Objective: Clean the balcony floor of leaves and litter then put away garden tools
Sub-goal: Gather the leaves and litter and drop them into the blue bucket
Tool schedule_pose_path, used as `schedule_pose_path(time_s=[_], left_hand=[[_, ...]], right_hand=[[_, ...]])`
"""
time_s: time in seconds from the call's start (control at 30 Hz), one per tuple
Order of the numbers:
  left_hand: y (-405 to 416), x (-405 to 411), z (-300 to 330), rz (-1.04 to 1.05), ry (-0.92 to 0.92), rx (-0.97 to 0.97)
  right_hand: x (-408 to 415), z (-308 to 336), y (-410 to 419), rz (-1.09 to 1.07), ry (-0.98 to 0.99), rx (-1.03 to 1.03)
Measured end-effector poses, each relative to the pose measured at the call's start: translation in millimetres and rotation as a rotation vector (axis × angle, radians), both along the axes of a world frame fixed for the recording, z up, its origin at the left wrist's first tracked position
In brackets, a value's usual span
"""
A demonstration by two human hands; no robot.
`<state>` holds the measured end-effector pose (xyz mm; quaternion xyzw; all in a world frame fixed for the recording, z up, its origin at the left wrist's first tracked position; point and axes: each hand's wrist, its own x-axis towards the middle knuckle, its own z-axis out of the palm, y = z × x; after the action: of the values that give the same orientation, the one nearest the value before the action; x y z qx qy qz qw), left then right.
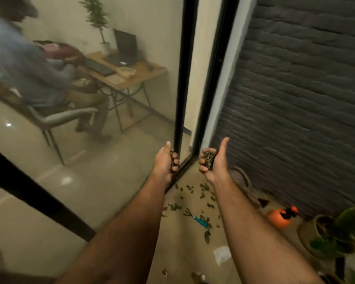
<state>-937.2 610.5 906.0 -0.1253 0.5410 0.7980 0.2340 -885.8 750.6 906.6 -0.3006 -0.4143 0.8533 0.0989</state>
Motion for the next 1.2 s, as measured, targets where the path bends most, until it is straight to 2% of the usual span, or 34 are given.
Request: schedule_pose_path(time_s=[0.17, 0.43, 0.63, 0.9, 1.2], left_hand=[[-16.6, -26.7, 2.1, 0.227, -0.015, 0.075], [-17.5, -36.8, 4.5, 0.464, 0.010, 0.132], [-66.7, -11.4, 8.5, 0.661, 0.017, 0.105], [-177.4, 79.2, 12.1, 0.980, 0.044, 0.076], [-334.3, 257.5, 22.0, 1.295, 0.045, 0.023]], right_hand=[[-49.2, -0.3, -11.4, 0.189, -0.016, 0.035], [-98.7, 4.4, -13.9, 0.447, -0.018, 0.099], [-108.6, 6.9, -67.8, 0.661, -0.003, 0.104], [-55.9, 9.1, -195.1, 0.976, 0.040, 0.118], [88.8, 17.4, -372.1, 1.281, 0.051, 0.098]])
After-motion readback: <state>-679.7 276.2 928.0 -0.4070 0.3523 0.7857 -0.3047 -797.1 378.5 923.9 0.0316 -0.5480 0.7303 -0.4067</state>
